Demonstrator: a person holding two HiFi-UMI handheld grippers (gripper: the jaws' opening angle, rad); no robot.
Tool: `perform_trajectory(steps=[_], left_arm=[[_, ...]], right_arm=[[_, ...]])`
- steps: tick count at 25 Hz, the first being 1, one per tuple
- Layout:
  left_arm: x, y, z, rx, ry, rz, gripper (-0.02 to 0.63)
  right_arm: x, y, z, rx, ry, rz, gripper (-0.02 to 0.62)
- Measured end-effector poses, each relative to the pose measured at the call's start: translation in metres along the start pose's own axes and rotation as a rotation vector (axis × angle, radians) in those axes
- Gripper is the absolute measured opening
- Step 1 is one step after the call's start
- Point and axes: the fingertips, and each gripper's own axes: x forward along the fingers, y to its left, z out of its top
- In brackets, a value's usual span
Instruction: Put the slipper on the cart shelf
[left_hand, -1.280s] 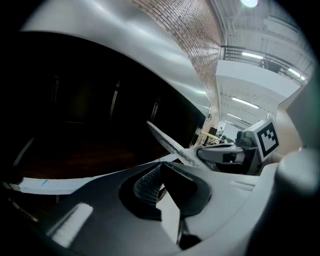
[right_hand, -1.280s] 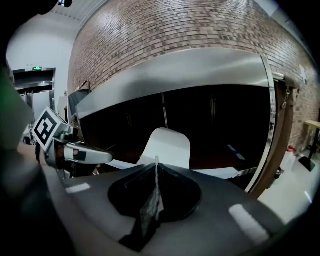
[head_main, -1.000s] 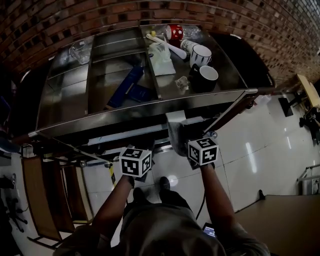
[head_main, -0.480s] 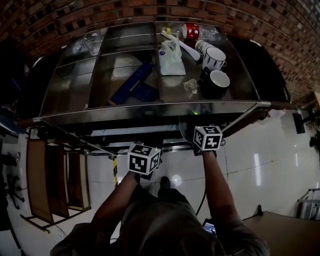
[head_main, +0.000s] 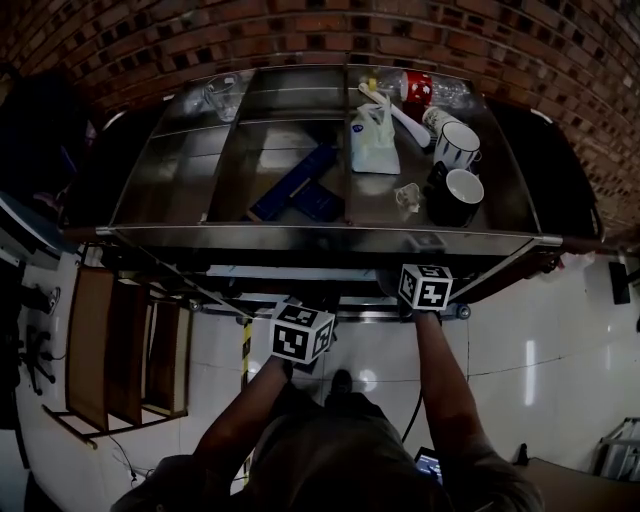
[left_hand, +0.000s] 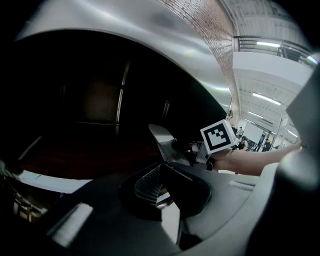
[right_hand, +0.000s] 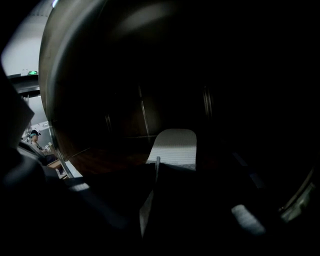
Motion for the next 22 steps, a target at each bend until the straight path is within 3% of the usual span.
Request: perform_trajectory(steps=[5,12,16,22], left_arm=[[-0.006,0.002,0.000,-0.008,-0.011,0.020,0.008],[-0.015,0.000,0.007,0.014,-0.025,0.024,0.008],[-0.032,-0.003,0.012,0.029,-0.043,-0.013,0.008],[-0.070,-0.005,0.024,0.059,-0.091,-0.089,0.008]], right_arm=[[-0.007,0.011,0.006,0.001,-0.036,0.058,0.080],[-0.042,0.022,0.016,0.008,-0.100,0.076,0.081],[-0.070,0.041,0.023,0.010,-0.140,0.060,0.080],[-0.121,0.089,0.040,-0.017,-0.206,0.021,0.000]])
